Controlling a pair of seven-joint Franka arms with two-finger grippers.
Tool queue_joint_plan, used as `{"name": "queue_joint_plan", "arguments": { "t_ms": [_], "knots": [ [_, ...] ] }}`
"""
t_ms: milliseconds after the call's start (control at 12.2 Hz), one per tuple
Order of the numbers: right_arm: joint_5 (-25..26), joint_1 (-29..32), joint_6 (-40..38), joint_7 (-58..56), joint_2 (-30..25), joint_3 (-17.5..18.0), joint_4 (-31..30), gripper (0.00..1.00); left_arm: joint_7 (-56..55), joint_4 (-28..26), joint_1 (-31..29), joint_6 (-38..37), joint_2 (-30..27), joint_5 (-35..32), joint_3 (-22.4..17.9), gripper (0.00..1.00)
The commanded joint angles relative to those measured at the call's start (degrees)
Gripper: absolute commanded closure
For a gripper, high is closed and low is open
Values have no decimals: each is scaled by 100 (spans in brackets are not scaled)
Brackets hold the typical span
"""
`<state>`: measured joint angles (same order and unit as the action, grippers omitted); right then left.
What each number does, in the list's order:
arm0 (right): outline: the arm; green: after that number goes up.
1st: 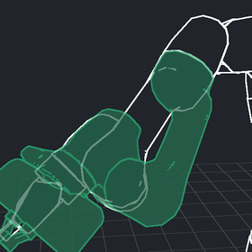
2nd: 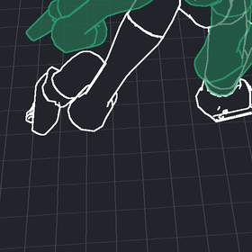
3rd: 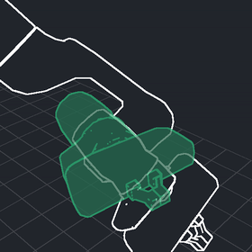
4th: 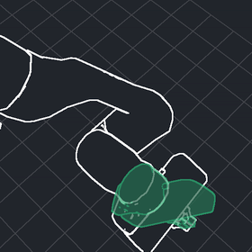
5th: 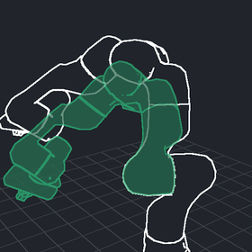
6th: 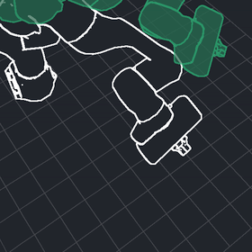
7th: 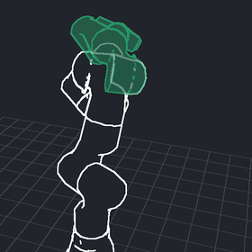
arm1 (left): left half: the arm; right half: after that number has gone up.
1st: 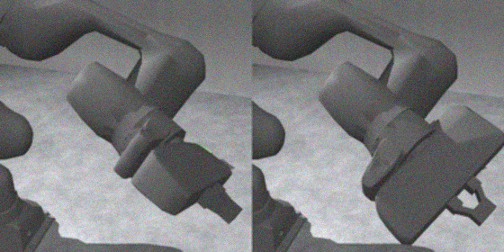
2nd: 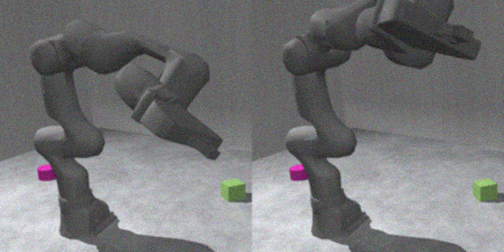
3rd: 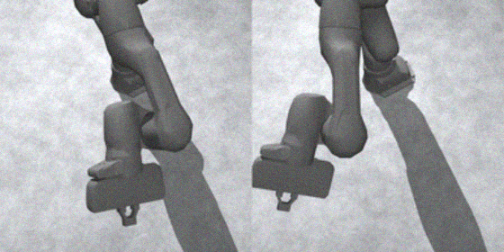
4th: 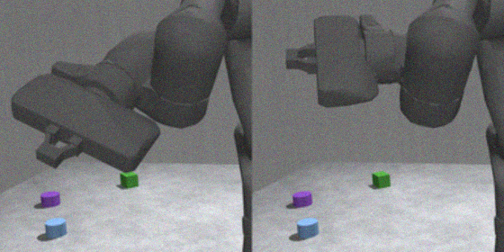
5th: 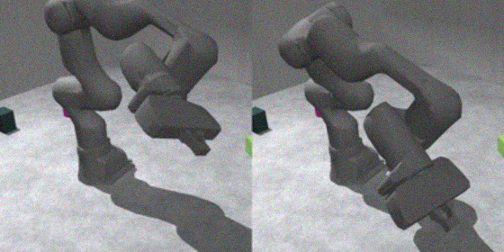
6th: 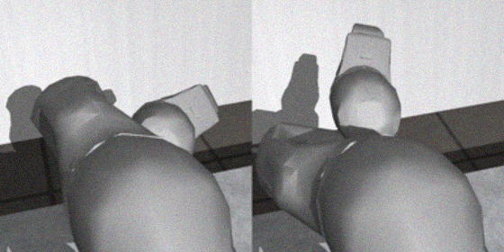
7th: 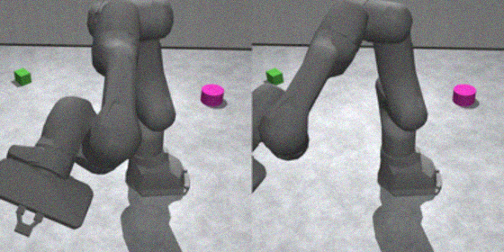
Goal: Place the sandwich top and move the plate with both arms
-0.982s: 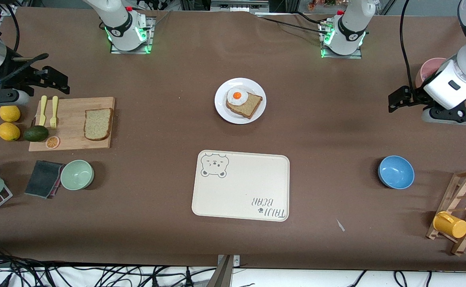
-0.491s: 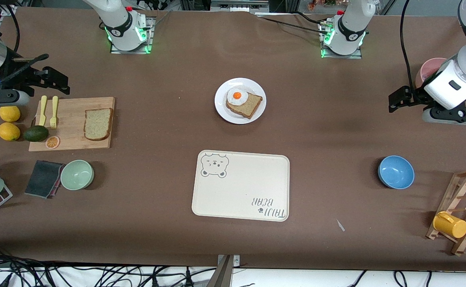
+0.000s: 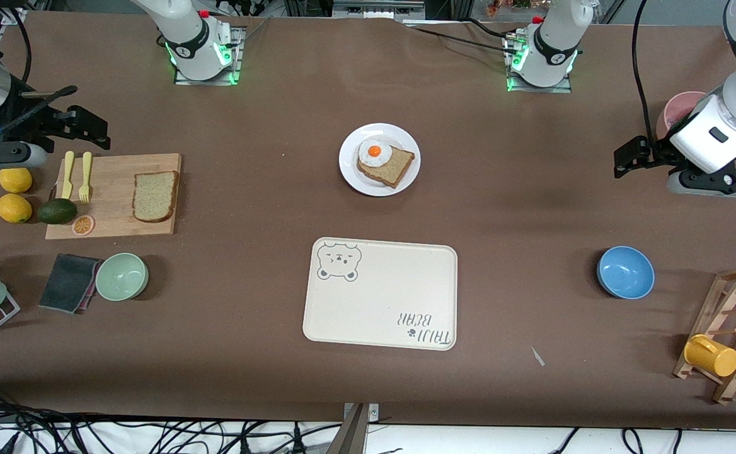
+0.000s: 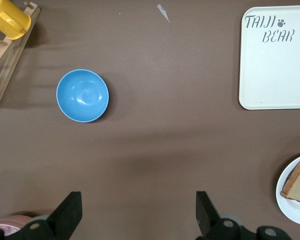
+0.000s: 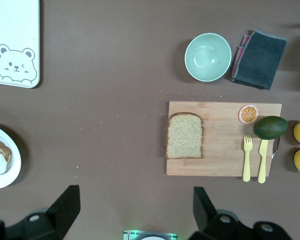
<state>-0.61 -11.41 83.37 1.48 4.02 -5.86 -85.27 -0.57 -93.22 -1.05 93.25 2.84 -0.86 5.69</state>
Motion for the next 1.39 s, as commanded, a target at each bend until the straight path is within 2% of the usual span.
{"name": "queue_joint_plan", "arguments": {
  "t_ms": [0, 1309],
  "knots": [
    [8, 16, -40, -96, 3, -12, 37, 0, 118, 138, -9, -123, 15, -125, 20, 0],
    [26, 16, -40, -96, -6, -3, -68, 0, 110, 147, 52, -123, 6, -133, 107, 0]
  ]
}}
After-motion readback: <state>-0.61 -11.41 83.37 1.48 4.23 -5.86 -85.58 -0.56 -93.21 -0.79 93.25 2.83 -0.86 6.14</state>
